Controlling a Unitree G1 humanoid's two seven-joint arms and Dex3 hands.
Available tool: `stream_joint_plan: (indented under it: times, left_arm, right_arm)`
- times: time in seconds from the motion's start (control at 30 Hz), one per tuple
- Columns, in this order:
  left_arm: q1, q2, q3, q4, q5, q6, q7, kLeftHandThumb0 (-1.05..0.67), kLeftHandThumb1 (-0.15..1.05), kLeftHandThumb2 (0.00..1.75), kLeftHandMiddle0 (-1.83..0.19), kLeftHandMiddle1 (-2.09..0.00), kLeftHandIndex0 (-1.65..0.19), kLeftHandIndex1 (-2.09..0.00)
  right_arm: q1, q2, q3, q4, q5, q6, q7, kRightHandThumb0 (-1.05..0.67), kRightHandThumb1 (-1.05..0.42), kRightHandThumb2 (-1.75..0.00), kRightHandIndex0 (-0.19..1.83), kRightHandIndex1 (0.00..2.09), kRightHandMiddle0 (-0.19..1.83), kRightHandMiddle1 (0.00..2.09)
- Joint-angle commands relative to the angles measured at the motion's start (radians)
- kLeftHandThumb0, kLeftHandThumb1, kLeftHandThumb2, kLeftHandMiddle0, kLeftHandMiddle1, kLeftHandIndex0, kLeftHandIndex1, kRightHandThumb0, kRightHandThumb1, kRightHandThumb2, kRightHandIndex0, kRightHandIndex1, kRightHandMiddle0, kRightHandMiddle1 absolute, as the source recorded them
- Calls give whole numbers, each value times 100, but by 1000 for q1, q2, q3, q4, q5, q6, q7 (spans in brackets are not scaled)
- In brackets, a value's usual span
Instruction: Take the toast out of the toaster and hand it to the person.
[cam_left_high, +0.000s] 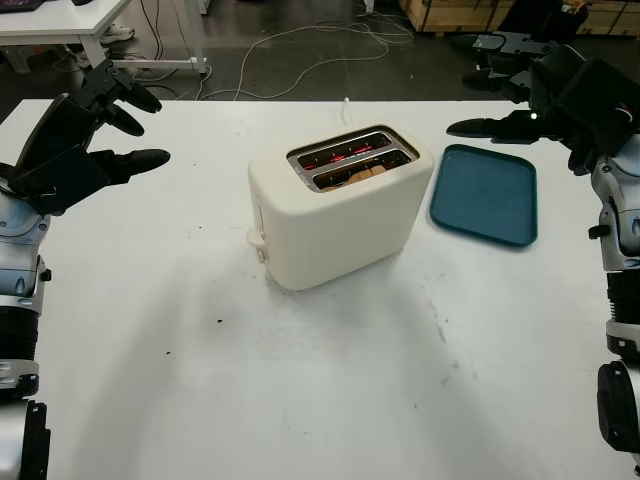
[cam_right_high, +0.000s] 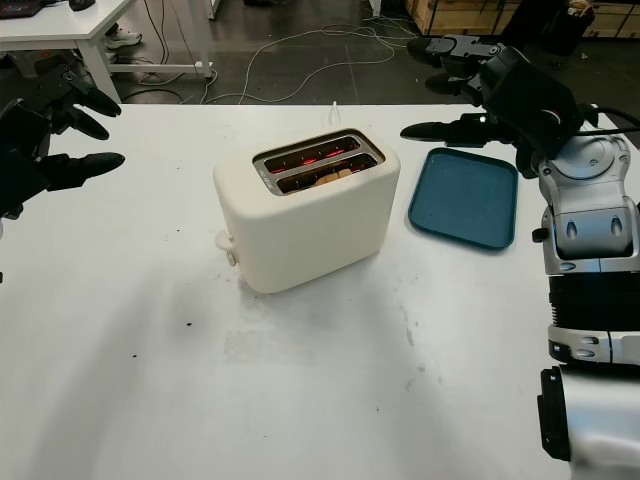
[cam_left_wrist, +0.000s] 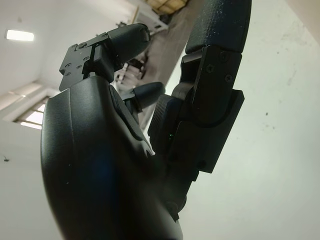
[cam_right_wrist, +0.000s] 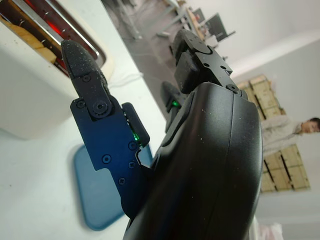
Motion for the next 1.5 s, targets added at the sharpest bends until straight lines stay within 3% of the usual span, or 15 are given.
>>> stream_joint_plan:
  times: [0.0,1.1,1.47]
  left_arm:
    - [4,-2,3,5,-5,-18,3,-105,92,14,0,-162,0,-151]
    - [7,-3,6,6,-9,-8,3,-105,92,14,0,-162,0,-151]
    - [8,-4,4,9,-1,-21,10,-105,92,16,0,-163,0,-152]
  right_arm:
    - [-16,-1,2,6,2,-13,1,-50,-70,0,0,77,41,1]
    - [-1,-3,-8,12,17,-21,11,-48,-71,-1,0,76,41,0]
    - [-1,13,-7,53,22,-49,9,-55,-70,0,0,74,41,0]
